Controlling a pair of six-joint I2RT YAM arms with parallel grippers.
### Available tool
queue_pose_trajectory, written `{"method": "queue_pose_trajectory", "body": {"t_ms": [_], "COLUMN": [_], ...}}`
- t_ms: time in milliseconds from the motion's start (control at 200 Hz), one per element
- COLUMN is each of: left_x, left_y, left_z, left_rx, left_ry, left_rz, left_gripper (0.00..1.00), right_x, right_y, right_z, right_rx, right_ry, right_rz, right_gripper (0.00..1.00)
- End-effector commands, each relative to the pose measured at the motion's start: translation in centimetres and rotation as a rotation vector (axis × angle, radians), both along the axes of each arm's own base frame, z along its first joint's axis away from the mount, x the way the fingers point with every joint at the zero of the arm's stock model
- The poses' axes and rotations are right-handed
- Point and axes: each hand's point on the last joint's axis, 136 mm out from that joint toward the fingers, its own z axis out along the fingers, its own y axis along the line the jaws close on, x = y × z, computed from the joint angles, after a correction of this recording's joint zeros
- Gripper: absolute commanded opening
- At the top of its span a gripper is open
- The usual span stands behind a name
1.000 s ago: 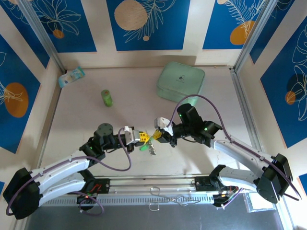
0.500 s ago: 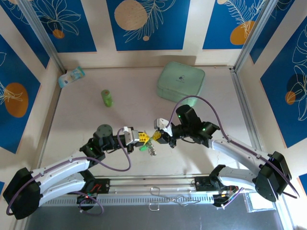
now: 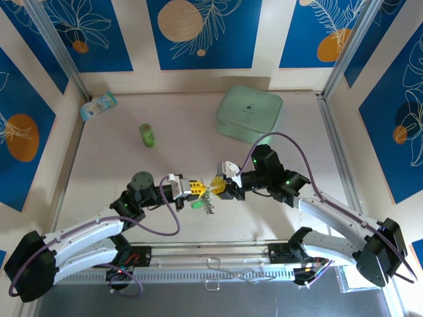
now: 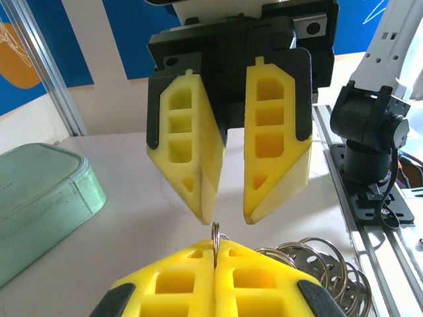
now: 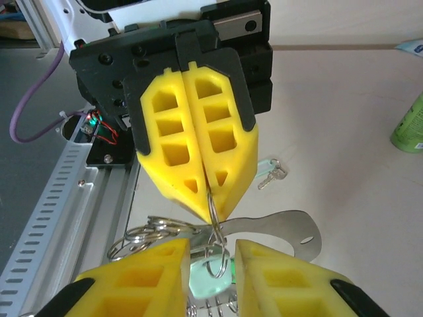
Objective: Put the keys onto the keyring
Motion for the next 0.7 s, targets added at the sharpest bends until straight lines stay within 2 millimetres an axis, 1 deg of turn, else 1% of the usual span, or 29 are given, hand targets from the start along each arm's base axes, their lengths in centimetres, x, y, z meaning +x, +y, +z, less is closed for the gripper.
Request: {"method": "queue_pose_trajectory", "body": {"t_ms": [0, 230, 350, 410, 430, 460, 485, 535, 595, 695], "left_x": [-0.7, -0.6, -0.5, -0.2, -0.1, 0.0, 0.1, 0.2, 0.3, 0.5], "left_y": [-0.2, -0.3, -0.3, -0.2, -0.2, -0.1, -0.1, 0.0, 0.1, 0.3], "left_z": [1.4, 1.5, 1.4, 1.2, 1.1, 1.0, 1.0, 0.7, 0.4, -0.2], "left_rx": [-0.058, -0.064, -0.06, -0.049, -0.041, -0.03, -0.022, 0.002, 0.041, 0.109], "left_ry": [-0.035, -0.035, -0.03, -0.02, -0.018, -0.017, -0.015, -0.013, -0.014, -0.009], "left_rz": [-0.036, -0.035, -0.027, -0.008, -0.003, 0.003, 0.008, 0.018, 0.025, 0.033], "left_gripper": [0.0, 0.0, 0.0, 0.0, 0.04, 0.13, 0.19, 0.26, 0.3, 0.31], "right_x": [-0.4, 0.0, 0.2, 0.4, 0.4, 0.6, 0.6, 0.7, 0.8, 0.8], "right_y": [0.6, 1.2, 1.3, 1.2, 1.2, 1.1, 0.9, 0.7, 0.3, -0.3], "right_z": [-0.1, 0.0, 0.2, 0.2, 0.2, 0.2, 0.0, -0.2, -0.4, -0.5], "right_rx": [0.017, 0.032, 0.036, 0.029, 0.024, 0.013, -0.002, -0.035, -0.073, -0.135], "right_ry": [0.026, 0.038, 0.033, 0.028, 0.025, 0.016, 0.013, 0.001, -0.011, -0.036], "right_rz": [0.029, 0.034, 0.03, 0.022, 0.019, 0.011, 0.004, -0.005, -0.01, -0.01], "right_gripper": [0.26, 0.17, 0.0, 0.0, 0.0, 0.0, 0.0, 0.0, 0.0, 0.0]}}
